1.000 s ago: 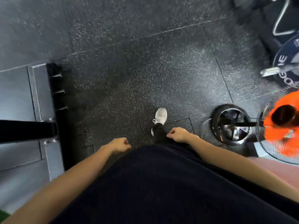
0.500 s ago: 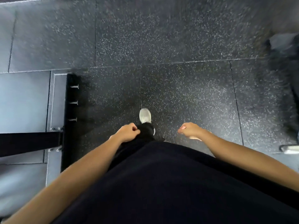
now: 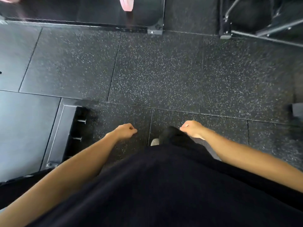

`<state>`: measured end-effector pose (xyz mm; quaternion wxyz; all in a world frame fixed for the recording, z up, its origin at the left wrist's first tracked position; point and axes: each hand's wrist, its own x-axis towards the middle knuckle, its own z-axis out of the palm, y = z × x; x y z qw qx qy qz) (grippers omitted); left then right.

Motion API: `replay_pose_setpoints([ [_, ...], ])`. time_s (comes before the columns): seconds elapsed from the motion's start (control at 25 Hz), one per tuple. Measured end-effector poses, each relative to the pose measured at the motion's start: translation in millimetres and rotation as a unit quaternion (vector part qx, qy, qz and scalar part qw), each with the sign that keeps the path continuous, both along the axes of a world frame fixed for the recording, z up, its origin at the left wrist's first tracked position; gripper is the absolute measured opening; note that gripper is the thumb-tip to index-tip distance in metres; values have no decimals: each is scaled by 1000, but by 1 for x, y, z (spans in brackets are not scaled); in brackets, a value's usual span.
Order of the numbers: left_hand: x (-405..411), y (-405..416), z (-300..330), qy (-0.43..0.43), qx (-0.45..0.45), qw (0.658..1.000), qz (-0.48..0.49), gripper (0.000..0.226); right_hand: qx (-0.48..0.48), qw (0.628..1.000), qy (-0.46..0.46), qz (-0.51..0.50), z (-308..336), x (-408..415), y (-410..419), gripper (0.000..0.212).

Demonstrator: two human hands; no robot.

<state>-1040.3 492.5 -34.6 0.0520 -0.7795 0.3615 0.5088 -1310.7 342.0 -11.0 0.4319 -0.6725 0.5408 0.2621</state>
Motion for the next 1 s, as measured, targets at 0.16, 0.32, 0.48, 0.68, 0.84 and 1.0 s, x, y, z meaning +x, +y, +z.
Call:
replay_pose_setpoints([
  [0.16,53,-78,-6,12,1,998,59,33,8,997,1,75,-8,77,-94,32],
  [0.32,108,-145,-24,-2,32,996,86,35,16,987,28,159,-20,164,-206,32],
  [0.48,165,-208,-14,-8,40,974,225,47,9,960,41,276,-11,262,-319,39],
  [0.68,251,-272,-5,-27,9,915,401,46,19,953,18,302,-5,404,-415,37],
  [0.84,323,-313,-26,36,31,896,442,51,40,912,56,404,-24,521,-450,37],
  [1.0,462,-348,-19,42,13,880,472,44,34,887,58,458,-33,675,-475,36],
])
